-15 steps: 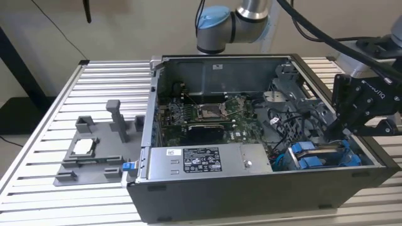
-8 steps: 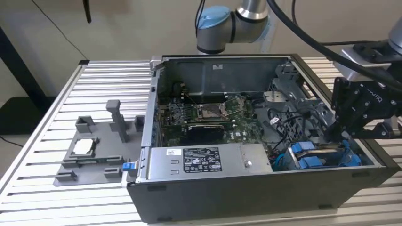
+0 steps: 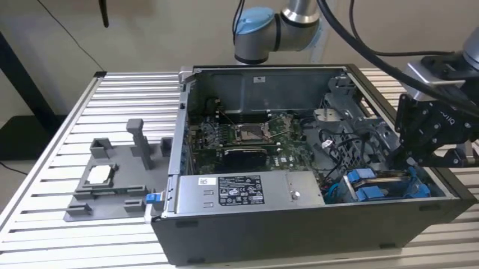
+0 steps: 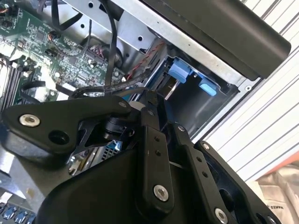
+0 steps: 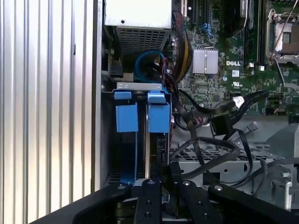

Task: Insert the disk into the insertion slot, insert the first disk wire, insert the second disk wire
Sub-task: 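Insert the first disk wire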

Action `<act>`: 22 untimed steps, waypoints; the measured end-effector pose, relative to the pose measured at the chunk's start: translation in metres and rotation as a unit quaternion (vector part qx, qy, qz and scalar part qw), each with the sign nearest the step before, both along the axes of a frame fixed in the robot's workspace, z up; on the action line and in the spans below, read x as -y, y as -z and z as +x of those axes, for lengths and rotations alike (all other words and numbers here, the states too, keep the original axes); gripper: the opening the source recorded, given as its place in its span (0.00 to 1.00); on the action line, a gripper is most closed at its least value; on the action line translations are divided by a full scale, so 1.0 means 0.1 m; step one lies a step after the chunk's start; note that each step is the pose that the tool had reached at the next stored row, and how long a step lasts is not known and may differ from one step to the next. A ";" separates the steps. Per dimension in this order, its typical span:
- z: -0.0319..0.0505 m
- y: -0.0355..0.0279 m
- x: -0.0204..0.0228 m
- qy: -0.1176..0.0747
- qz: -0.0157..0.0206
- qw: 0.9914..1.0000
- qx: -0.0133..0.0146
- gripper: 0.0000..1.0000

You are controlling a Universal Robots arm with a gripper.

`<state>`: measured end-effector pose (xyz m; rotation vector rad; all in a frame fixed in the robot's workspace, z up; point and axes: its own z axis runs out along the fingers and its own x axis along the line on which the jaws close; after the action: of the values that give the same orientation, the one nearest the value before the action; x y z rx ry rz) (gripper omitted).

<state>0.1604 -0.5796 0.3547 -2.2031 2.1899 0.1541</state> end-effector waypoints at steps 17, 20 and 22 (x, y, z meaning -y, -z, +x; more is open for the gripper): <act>0.068 0.090 0.000 0.000 0.012 1.000 0.000 0.19; 0.076 0.104 0.000 0.000 0.015 1.000 0.000 0.19; 0.079 0.115 0.000 0.000 0.015 1.000 0.000 0.19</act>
<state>0.1683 -0.5796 0.3432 -2.1879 2.1733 0.1850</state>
